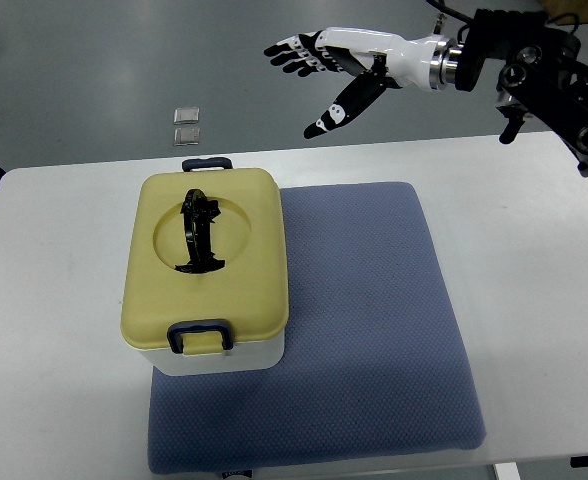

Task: Open white storage box with right hand
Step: 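Move the right hand over the yellow lid toward its black handle, then lower the right hand and hook fingers around the black lid handle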

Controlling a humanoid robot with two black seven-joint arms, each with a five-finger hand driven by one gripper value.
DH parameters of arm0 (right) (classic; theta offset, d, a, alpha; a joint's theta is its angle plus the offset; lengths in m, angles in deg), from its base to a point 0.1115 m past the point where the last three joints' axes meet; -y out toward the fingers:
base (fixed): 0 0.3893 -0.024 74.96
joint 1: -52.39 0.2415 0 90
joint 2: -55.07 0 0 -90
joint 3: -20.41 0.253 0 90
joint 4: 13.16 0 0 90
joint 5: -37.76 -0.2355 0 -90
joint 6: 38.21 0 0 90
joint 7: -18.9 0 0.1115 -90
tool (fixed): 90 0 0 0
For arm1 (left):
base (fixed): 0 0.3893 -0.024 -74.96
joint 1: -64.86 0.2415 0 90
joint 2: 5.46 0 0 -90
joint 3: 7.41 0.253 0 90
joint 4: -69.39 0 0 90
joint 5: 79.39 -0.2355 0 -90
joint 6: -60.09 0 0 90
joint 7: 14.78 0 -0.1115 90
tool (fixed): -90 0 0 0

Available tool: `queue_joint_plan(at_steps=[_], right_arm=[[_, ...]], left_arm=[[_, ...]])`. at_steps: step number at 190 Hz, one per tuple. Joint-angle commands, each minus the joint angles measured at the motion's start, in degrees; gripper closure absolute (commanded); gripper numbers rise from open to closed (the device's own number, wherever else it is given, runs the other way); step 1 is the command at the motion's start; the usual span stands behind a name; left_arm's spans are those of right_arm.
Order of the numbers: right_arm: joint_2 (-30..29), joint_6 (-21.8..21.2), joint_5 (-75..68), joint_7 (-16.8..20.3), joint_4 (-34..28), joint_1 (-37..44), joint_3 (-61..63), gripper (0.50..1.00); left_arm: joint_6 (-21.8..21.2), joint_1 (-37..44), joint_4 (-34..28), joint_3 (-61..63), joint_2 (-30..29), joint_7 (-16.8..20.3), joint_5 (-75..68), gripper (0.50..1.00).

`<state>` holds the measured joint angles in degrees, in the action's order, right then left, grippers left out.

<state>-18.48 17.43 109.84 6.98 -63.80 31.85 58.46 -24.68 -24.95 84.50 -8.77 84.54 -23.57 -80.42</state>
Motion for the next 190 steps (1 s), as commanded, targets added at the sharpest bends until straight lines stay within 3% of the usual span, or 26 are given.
queue_joint_plan(at_steps=[1,36,63,105,154,190], right_arm=[[0.33,-0.64,2.98,-1.7,-4.73,2.87,-2.54,0.552],[-1.33,-0.64,3.42,-2.4,-12.38,3.31,-5.0,0.552],[-6.08,-0.64,7.28,-2.93,-12.47,2.7,-5.27,0.552],[-6.52,-0.54,12.91,-3.98,-12.47,1.82,-5.44,0.552],[-7.57,8.51,15.46,-4.34,-12.12,-0.46,-8.87,0.552],[-8.98,11.77,15.55,-4.34,-11.85,-1.78,-8.87,0.552]], left_arm=[[0.04,-0.01,0.01,0.04,0.0,0.0,-0.02,0.5],[0.04,-0.01,-0.08,0.04,0.0,0.0,-0.02,0.5],[0.13,-0.01,0.19,0.04,0.0,0.0,-0.02,0.5],[0.13,-0.01,0.01,0.04,0.0,0.0,-0.02,0.5],[0.13,-0.01,0.1,0.13,0.0,0.0,-0.02,0.5],[0.13,-0.01,0.19,0.04,0.0,0.0,-0.02,0.5]])
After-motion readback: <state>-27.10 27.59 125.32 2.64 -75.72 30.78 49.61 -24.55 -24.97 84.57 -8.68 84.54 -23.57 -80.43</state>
